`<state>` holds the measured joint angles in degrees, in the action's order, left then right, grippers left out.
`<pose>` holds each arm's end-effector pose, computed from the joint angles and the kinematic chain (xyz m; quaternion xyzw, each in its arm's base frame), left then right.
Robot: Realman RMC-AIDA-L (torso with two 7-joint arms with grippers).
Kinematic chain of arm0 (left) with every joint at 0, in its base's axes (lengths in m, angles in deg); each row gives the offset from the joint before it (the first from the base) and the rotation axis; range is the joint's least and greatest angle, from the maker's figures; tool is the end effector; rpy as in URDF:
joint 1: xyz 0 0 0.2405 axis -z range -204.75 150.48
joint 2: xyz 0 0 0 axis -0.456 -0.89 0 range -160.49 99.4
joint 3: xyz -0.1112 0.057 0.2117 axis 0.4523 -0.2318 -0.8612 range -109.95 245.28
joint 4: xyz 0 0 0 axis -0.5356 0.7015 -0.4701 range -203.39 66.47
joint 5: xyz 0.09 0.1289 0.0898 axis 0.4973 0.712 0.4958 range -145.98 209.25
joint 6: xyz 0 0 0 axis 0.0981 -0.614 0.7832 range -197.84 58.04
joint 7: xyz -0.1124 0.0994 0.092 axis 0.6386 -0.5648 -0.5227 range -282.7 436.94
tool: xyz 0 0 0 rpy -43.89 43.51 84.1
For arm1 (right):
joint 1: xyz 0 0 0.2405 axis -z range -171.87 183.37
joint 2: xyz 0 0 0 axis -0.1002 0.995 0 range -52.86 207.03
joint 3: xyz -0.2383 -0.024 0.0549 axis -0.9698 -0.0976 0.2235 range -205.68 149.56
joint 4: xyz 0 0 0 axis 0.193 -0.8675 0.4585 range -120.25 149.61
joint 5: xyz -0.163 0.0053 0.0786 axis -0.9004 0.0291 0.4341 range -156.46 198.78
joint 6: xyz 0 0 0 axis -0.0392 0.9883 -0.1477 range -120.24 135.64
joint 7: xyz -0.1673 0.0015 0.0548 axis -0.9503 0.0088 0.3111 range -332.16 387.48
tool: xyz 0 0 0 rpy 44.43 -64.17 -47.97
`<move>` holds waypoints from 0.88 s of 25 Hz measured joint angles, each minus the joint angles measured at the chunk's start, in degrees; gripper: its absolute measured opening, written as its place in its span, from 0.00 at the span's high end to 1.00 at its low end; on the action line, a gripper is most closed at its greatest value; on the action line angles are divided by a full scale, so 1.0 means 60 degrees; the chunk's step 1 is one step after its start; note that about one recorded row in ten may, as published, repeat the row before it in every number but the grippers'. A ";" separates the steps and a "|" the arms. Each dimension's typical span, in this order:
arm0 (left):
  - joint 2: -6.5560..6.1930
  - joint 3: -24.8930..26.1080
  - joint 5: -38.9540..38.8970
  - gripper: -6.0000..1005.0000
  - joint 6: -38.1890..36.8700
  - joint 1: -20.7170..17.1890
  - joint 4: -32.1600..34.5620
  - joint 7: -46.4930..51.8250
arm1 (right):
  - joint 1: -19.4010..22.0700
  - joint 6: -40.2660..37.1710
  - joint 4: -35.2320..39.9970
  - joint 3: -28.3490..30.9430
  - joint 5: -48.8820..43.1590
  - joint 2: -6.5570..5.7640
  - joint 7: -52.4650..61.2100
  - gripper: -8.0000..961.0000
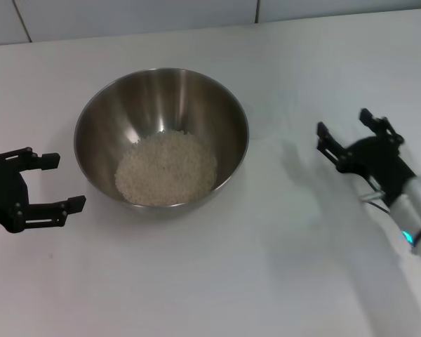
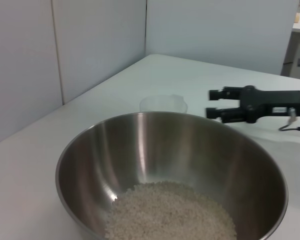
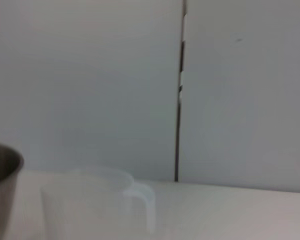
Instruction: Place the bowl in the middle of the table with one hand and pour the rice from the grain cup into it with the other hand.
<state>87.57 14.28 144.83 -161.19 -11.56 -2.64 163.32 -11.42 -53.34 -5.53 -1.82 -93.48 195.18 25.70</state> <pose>-0.2468 0.2799 0.0162 -0.9659 -0.1506 -0.1270 0.1682 0.3085 0.2972 -0.0483 -0.7426 0.2690 0.2370 0.5657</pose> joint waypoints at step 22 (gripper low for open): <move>-0.0010 -0.0038 0.0007 0.14 -0.0010 0.0093 0.0064 -0.0012 | -0.3651 -0.7375 0.9877 -0.3114 -0.4599 0.0208 1.0596 0.14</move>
<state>87.52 14.05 144.87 -161.25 -11.00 -2.25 163.25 -33.33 -97.59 53.74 -20.50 -121.07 196.42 89.27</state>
